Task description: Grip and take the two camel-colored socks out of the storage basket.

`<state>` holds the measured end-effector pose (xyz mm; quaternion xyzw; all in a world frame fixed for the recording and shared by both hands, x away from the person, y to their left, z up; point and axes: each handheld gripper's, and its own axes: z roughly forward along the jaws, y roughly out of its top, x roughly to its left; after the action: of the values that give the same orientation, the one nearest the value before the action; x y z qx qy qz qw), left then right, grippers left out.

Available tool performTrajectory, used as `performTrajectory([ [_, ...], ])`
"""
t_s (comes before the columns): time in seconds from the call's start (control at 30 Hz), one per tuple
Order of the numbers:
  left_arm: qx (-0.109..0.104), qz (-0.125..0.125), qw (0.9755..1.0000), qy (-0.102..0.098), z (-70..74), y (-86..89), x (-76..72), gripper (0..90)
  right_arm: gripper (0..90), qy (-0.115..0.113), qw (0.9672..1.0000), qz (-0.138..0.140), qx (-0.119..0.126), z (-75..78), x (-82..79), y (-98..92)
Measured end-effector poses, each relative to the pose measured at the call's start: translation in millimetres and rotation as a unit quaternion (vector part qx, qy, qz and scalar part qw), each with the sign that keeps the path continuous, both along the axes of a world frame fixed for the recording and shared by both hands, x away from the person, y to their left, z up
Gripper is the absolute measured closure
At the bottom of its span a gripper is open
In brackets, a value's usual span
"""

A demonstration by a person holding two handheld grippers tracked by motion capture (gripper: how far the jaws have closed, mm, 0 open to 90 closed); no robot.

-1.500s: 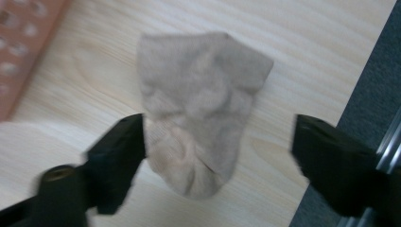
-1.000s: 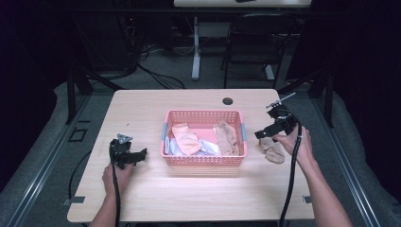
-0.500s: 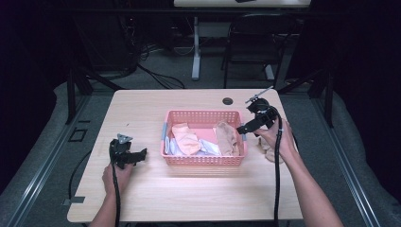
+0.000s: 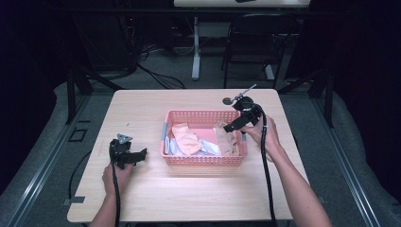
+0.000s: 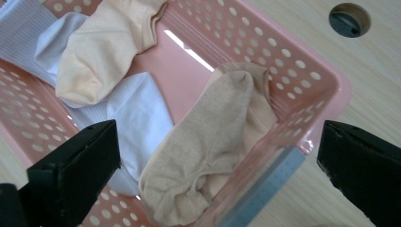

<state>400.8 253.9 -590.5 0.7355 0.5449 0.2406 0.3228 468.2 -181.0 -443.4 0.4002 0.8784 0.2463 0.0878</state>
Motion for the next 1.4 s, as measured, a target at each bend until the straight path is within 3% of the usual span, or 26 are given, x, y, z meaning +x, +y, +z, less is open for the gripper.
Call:
performTrajectory([
  [0.17, 0.000, 0.000, 1.0000, 0.000, 0.0, 0.0, 0.0, 14.9, 4.5, 0.009, 1.0000, 0.003, 0.000, -13.5, 10.8, 13.5],
  [0.3, 0.000, 0.000, 1.0000, 0.000, 0.0, 0.1, 0.0, 14.9, 14.4, 0.022, 0.9997, 0.006, -0.005, -23.2, 19.5, 18.4],
  [0.63, 0.000, 0.000, 1.0000, 0.000, 0.0, 0.1, 0.1, 14.9, 32.5, 0.055, 0.9976, -0.032, -0.028, -49.5, 38.3, 26.1],
  [0.8, 0.000, 0.000, 1.0000, 0.000, 0.0, 0.1, 0.1, 14.9, 40.5, 0.061, 0.9966, -0.041, -0.038, -57.3, 42.5, 29.0],
  [0.83, 0.000, 0.000, 1.0000, 0.000, 0.0, 0.1, 0.1, 14.9, 48.1, 0.060, 0.9961, -0.049, -0.043, -59.8, 44.0, 29.2],
  [0.97, 0.000, 0.000, 1.0000, 0.000, 0.0, 0.0, 0.1, 14.9, 56.1, 0.067, 0.9948, -0.050, -0.057, -63.6, 47.7, 29.6],
  [1.13, 0.000, 0.000, 1.0000, 0.000, 0.0, 0.0, 0.0, 14.9, 78.8, 0.071, 0.9931, -0.064, -0.068, -66.3, 50.8, 30.2],
  [1.17, 0.000, 0.000, 1.0000, 0.000, 0.0, 0.0, 0.0, 14.9, 78.8, 0.071, 0.9931, -0.064, -0.068, -66.3, 50.8, 30.2],
  [1.2, 0.000, 0.000, 1.0000, 0.000, 0.0, 0.1, 0.1, 14.9, 86.7, 0.063, 0.9935, -0.066, -0.068, -64.4, 50.6, 30.6],
  [1.4, 0.000, 0.000, 1.0000, 0.000, 0.0, 0.1, 0.1, 14.9, 88.3, 0.046, 0.9962, -0.055, -0.049, -46.5, 41.5, 30.2],
])
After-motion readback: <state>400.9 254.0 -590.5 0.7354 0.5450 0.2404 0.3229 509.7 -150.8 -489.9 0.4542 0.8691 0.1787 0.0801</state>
